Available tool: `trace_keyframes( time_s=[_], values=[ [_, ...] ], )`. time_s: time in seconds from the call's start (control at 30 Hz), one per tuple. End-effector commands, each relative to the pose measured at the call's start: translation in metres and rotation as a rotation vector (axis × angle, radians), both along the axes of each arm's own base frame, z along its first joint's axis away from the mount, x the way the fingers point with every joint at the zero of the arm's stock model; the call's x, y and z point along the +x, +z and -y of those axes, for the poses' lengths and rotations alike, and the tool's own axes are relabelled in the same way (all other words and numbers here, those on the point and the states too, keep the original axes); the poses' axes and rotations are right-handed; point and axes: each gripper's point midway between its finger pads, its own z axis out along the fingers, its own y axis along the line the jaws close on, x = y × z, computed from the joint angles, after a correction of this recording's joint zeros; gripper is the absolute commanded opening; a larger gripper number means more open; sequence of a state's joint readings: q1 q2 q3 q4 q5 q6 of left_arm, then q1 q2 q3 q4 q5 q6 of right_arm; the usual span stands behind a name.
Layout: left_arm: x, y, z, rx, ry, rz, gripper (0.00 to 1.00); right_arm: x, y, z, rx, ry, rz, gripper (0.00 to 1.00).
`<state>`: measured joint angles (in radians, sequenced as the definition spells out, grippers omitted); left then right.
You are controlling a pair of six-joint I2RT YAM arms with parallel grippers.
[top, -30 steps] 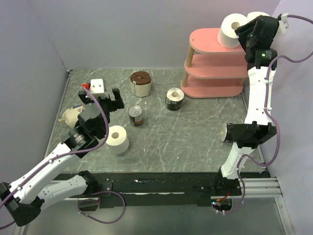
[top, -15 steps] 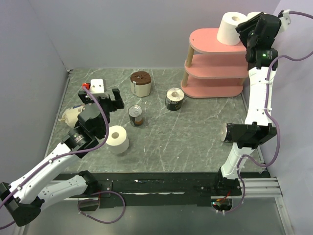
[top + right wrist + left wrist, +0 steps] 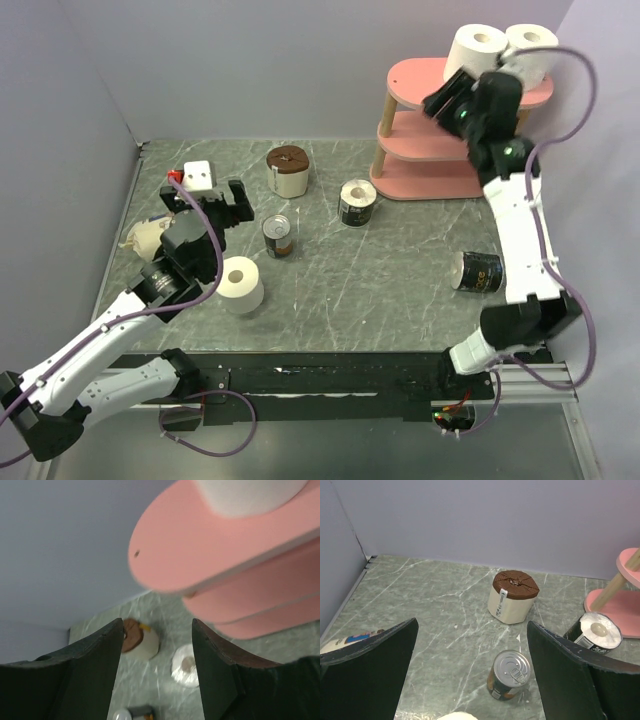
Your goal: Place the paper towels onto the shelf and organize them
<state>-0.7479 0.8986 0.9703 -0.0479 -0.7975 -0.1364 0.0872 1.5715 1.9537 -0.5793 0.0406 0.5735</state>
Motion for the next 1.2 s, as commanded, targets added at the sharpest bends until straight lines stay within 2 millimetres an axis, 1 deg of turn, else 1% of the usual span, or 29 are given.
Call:
trace_keyframes(
  time_s=[0.0, 0.03, 0.07, 0.1, 0.13, 0.17, 0.2, 0.23, 0.27, 0.33, 0.37, 0.4, 0.43, 0.47, 0.5, 0.53, 0.57, 0.6, 0.63, 0.67, 0.7, 0.73, 0.77, 0.8, 0.83, 0.87, 0.93, 1.0, 1.17],
  values=[
    [0.001, 0.0, -0.003, -0.087, 0.066, -0.032, 0.96, -0.04, -0.033, -0.051, -0.002, 0.148, -0.033, 0.64],
    [0.0, -0.004, -0.003, -0.101, 0.073, -0.057, 0.96, -0.052, -0.036, -0.072, 0.001, 0.201, -0.035, 0.65],
    [-0.004, -0.021, -0.004, -0.111, 0.078, -0.129, 0.96, -0.058, -0.042, -0.086, 0.011, 0.246, -0.04, 0.65],
    [-0.007, -0.02, -0.002, -0.136, 0.072, -0.153, 0.96, -0.063, -0.065, -0.096, 0.036, 0.262, -0.092, 0.65],
    [-0.01, -0.027, 0.003, -0.154, 0.044, -0.193, 0.96, -0.075, -0.071, -0.116, 0.052, 0.315, -0.108, 0.65],
    [-0.017, -0.045, 0.002, -0.169, 0.049, -0.265, 0.96, -0.079, -0.078, -0.127, 0.065, 0.344, -0.115, 0.65],
    [-0.022, -0.05, 0.002, -0.184, 0.04, -0.293, 0.96, -0.087, -0.095, -0.141, 0.085, 0.37, -0.157, 0.65],
    [-0.026, -0.058, 0.002, -0.187, 0.029, -0.325, 0.96, -0.091, -0.103, -0.15, 0.09, 0.381, -0.172, 0.65],
    [-0.031, -0.067, 0.009, -0.188, -0.022, -0.367, 0.96, -0.104, -0.11, -0.173, 0.088, 0.431, -0.192, 0.65],
    [-0.042, -0.072, 0.003, -0.178, -0.038, -0.397, 0.96, -0.112, -0.13, -0.195, 0.109, 0.463, -0.244, 0.68],
    [-0.047, -0.074, 0.003, -0.168, -0.059, -0.403, 0.96, -0.121, -0.137, -0.212, 0.117, 0.492, -0.272, 0.68],
    [-0.053, -0.063, -0.001, -0.19, -0.084, -0.357, 0.96, -0.124, -0.145, -0.221, 0.157, 0.488, -0.306, 0.68],
    [-0.057, -0.059, -0.003, -0.19, -0.107, -0.333, 0.96, -0.126, -0.155, -0.232, 0.163, 0.503, -0.331, 0.69],
    [-0.06, -0.062, -0.006, -0.159, -0.132, -0.314, 0.96, -0.128, -0.161, -0.24, 0.171, 0.509, -0.347, 0.7],
    [-0.072, -0.048, -0.01, -0.19, -0.186, -0.249, 0.96, -0.134, -0.172, -0.256, 0.178, 0.529, -0.381, 0.7],
    [-0.076, -0.034, -0.01, -0.213, -0.221, -0.181, 0.96, -0.135, -0.174, -0.265, 0.183, 0.543, -0.384, 0.7],
    [-0.079, -0.043, -0.012, -0.166, -0.242, -0.163, 0.96, -0.137, -0.177, -0.274, 0.181, 0.555, -0.392, 0.71],
    [-0.092, -0.031, -0.018, -0.195, -0.281, -0.093, 0.96, -0.142, -0.186, -0.292, 0.171, 0.584, -0.414, 0.71],
    [-0.095, -0.026, -0.022, -0.206, -0.29, -0.052, 0.96, -0.145, -0.191, -0.3, 0.168, 0.598, -0.433, 0.71],
    [-0.098, -0.034, -0.025, -0.195, -0.29, -0.048, 0.96, -0.148, -0.196, -0.31, 0.167, 0.618, -0.45, 0.72],
    [-0.106, -0.029, -0.034, -0.224, -0.287, -0.008, 0.96, -0.147, -0.205, -0.322, 0.167, 0.634, -0.478, 0.72],
    [-0.109, -0.03, -0.037, -0.236, -0.284, 0.008, 0.96, -0.155, -0.21, -0.334, 0.158, 0.661, -0.493, 0.72],
    [-0.109, -0.037, -0.037, -0.24, -0.284, 0.016, 0.96, -0.158, -0.215, -0.342, 0.147, 0.674, -0.504, 0.72],
    [-0.117, -0.03, -0.043, -0.267, -0.294, 0.061, 0.96, -0.157, -0.222, -0.352, 0.133, 0.687, -0.518, 0.72],
    [-0.121, -0.028, -0.041, -0.273, -0.324, 0.074, 0.96, -0.166, -0.226, -0.363, 0.114, 0.71, -0.529, 0.72],
    [-0.125, -0.025, -0.045, -0.289, -0.325, 0.095, 0.96, -0.169, -0.232, -0.367, 0.093, 0.718, -0.546, 0.73],
    [-0.126, -0.025, -0.051, -0.294, -0.302, 0.101, 0.96, -0.176, -0.242, -0.381, 0.066, 0.74, -0.569, 0.73],
    [-0.128, -0.023, -0.055, -0.304, -0.288, 0.103, 0.96, -0.179, -0.251, -0.388, 0.045, 0.752, -0.582, 0.73],
    [-0.128, -0.022, -0.055, -0.307, -0.29, 0.114, 0.96, -0.193, -0.269, -0.403, 0.0, 0.776, -0.609, 0.72]
  ],
)
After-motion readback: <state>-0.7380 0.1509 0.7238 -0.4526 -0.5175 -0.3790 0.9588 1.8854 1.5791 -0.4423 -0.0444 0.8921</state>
